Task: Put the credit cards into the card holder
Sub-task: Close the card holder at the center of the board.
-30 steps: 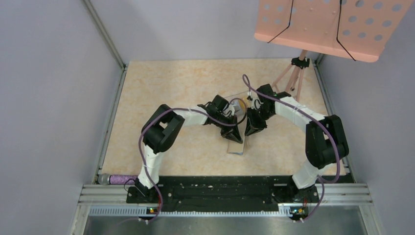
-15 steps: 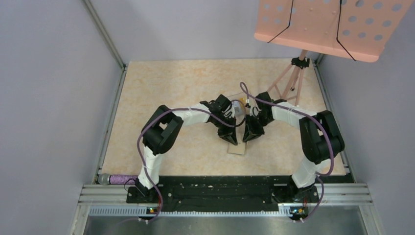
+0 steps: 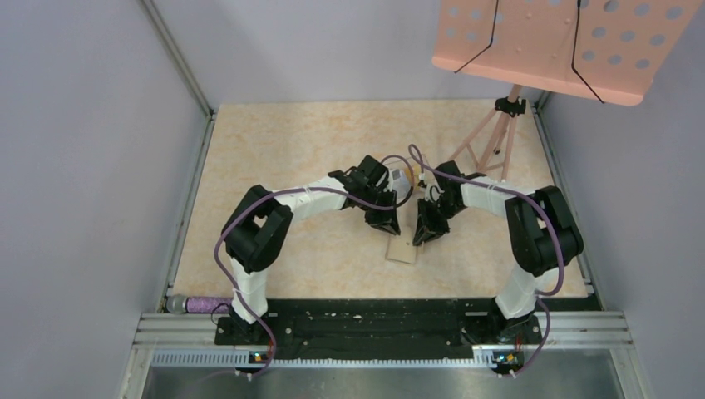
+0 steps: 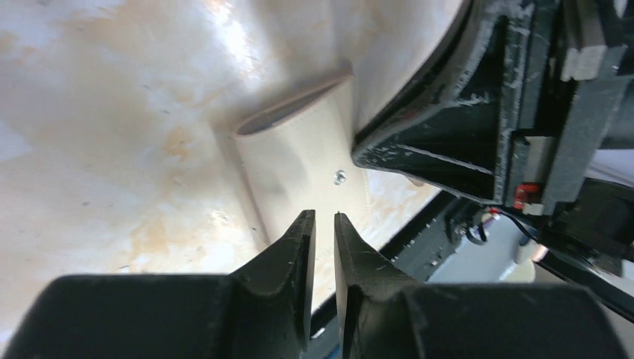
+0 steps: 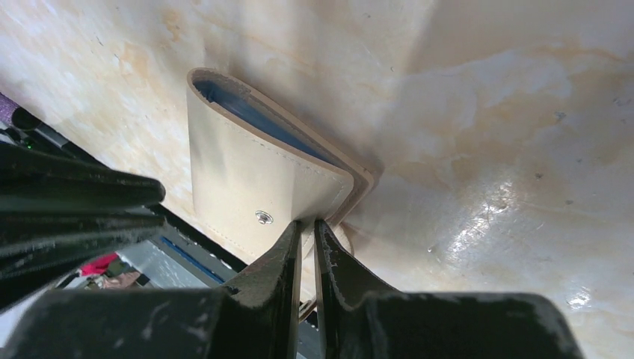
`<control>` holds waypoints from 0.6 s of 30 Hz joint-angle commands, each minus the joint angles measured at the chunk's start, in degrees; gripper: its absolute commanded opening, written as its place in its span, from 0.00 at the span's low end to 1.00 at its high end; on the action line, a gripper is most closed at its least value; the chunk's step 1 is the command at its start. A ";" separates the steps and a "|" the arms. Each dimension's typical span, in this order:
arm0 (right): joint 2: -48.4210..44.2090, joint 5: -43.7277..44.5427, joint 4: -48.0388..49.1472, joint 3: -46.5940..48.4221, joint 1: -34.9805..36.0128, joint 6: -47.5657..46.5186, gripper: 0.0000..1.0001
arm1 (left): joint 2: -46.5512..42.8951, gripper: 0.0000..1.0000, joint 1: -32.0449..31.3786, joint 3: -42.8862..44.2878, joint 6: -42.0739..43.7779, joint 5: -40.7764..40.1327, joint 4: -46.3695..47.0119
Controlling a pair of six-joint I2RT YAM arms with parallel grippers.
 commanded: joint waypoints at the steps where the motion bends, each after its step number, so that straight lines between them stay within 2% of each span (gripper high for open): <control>1: -1.02 2.67 5.54 -1.70 -0.22 0.93 0.11 | -2.06 0.19 0.28 1.86 2.25 -7.76 -0.77; 8: -1.92 1.26 6.25 -1.93 -0.19 1.99 0.10 | 4.43 0.20 1.33 12.03 4.43 -15.72 -6.59; 18: -3.75 -0.28 7.33 -2.33 -0.22 1.59 0.10 | 15.26 0.20 6.90 27.12 4.91 -20.80 -13.18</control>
